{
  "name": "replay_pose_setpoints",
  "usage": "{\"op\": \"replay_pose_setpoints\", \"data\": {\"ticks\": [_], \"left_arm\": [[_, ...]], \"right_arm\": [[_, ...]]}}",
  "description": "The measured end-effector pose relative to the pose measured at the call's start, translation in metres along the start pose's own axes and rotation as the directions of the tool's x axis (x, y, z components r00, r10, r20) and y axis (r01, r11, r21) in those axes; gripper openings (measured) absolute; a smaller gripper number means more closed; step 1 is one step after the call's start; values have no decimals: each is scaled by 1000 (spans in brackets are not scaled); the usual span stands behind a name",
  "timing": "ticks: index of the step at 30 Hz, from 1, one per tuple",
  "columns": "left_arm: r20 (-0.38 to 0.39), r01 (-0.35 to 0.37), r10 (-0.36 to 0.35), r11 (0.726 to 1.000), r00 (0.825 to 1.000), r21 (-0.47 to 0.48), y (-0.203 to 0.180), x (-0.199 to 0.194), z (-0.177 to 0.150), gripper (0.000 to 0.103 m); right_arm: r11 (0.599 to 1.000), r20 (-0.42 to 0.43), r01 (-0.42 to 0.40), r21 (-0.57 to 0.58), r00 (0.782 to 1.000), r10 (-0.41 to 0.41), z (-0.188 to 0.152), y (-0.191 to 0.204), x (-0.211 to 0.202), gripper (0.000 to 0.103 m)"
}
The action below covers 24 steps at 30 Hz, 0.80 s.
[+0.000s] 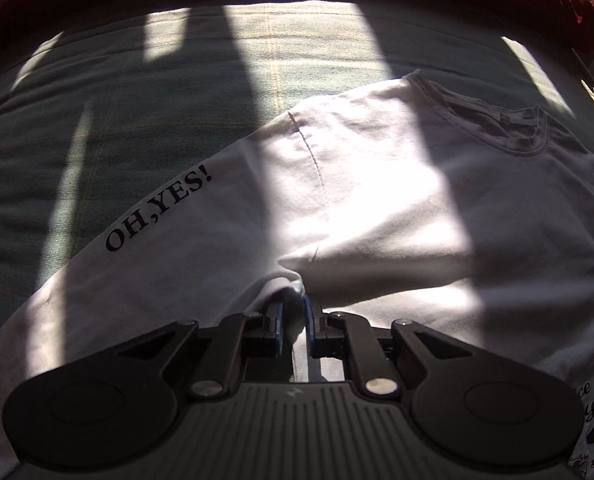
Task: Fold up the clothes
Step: 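Grasp the hem edge near the sleeve with the left tool, then grasp the hem edge with the right tool while the left tool grasps the hem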
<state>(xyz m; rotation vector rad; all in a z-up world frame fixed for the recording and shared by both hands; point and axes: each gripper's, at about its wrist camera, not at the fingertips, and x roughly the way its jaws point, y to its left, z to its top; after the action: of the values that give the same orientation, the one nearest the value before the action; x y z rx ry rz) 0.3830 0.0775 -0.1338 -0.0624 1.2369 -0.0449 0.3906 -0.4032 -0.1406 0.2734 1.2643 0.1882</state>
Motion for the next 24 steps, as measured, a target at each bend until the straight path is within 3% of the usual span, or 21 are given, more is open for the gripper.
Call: {"op": "replay_pose_setpoints", "data": {"ticks": [12,24], "left_arm": [[-102,46,-53,997,993,-69,2,-46,-69,35],[-238,-7,-38,983,971,-186,16,-57,-163,39]], "right_arm": [[999,-73,-43,-32,996,40,-60,-2,-32,29],[997,-166,-82,9,983,82,-131,-23,-52,40]]}}
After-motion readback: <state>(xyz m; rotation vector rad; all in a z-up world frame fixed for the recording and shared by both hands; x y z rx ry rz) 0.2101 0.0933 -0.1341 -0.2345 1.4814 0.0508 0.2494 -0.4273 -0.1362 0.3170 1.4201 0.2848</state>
